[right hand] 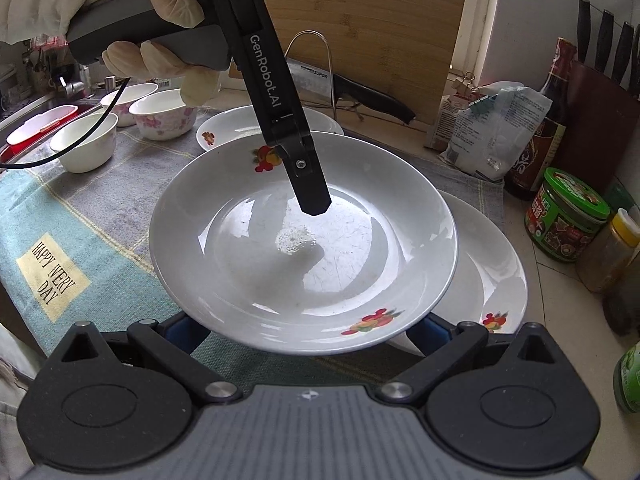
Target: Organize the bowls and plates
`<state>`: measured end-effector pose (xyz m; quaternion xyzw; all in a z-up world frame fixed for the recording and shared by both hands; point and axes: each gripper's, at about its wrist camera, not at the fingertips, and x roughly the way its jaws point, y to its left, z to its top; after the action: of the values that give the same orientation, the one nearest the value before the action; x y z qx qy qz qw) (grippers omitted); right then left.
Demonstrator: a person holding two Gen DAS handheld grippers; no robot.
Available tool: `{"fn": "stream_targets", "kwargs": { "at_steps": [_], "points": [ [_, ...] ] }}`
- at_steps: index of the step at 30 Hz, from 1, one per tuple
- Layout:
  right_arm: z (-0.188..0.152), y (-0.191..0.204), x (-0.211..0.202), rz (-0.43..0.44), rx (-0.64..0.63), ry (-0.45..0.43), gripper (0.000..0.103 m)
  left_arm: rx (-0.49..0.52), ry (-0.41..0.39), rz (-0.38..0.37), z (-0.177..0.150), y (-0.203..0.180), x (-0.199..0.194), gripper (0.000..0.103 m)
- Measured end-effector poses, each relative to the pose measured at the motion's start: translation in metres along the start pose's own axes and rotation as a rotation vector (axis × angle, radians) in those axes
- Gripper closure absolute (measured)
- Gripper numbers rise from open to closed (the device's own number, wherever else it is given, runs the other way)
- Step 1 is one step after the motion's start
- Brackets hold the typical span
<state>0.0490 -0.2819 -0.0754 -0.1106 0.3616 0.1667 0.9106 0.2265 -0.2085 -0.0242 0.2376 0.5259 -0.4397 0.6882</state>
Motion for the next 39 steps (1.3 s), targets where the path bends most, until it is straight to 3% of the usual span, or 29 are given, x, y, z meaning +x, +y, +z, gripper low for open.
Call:
{"fn": "stream_targets", "kwargs": {
  "at_steps": [21,39],
  "points": [
    [0.0,-0.041,0.007,-0.07,0.052,0.012,0.0,0.039,-0.006,-0.012,0.047,0.004,0.03,0.025],
    [-0.002,-0.066,0.017,-0.068,0.133,0.017,0.0,0.066,-0.012,-0.021,0.073,0.004,0.052,0.025]
  ]
}}
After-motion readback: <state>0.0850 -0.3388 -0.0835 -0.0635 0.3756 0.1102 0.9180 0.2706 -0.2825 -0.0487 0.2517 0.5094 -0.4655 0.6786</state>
